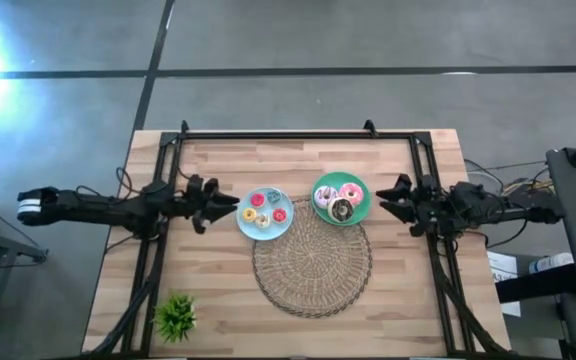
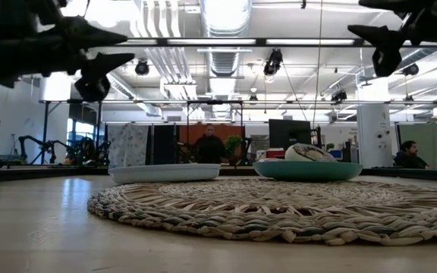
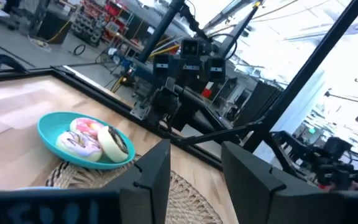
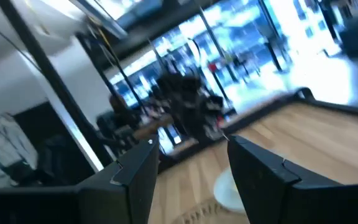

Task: Pick & Place donuts
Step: Return to Home Position

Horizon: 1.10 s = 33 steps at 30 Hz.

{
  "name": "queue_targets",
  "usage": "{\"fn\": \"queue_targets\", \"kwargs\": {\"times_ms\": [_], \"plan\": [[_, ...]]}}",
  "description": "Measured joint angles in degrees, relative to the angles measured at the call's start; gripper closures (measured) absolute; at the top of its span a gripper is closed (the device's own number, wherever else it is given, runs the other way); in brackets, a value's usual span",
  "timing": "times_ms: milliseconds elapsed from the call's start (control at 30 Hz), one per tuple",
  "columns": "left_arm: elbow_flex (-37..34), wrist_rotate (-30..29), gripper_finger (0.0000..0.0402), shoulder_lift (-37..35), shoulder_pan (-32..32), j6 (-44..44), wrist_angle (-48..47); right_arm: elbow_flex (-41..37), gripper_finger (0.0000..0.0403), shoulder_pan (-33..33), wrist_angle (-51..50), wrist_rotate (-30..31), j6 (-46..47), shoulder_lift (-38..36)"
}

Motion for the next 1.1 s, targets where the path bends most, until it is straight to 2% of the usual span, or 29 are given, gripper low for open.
{"fn": "queue_targets", "kwargs": {"times_ms": [167, 267, 533, 867, 967, 1100], "plan": [[-4.6, -0.2, 0.0284, -6.1, 0.1, -1.3, 0.8, -6.6, 0.0221, 0.0, 7.7, -0.2, -1.5, -3.1], [-4.5, -0.2, 0.0284, -8.8, 0.1, -0.9, -4.3, -9.9, 0.0219, 0.0, 11.7, -0.3, -1.7, -5.3], [-4.6, -3.7, 0.0284, -9.6, 0.2, 0.9, -10.3, -10.0, 0.0221, 0.0, 3.9, -0.2, -1.5, -8.6], [-4.6, -3.7, 0.0284, -9.5, -0.2, 0.9, -12.4, -10.0, 0.0220, 0.0, 3.6, -0.2, -1.4, -8.0], [-4.6, -5.4, 0.0284, -12.9, -2.4, 0.9, -14.5, -10.0, 0.0222, 0.0, 3.5, -0.2, -1.4, -8.0], [-4.6, -4.7, 0.0284, -19.1, -2.6, 0.9, -18.5, -10.0, 0.0225, 0.0, 3.5, -0.2, -1.4, -8.0]]}}
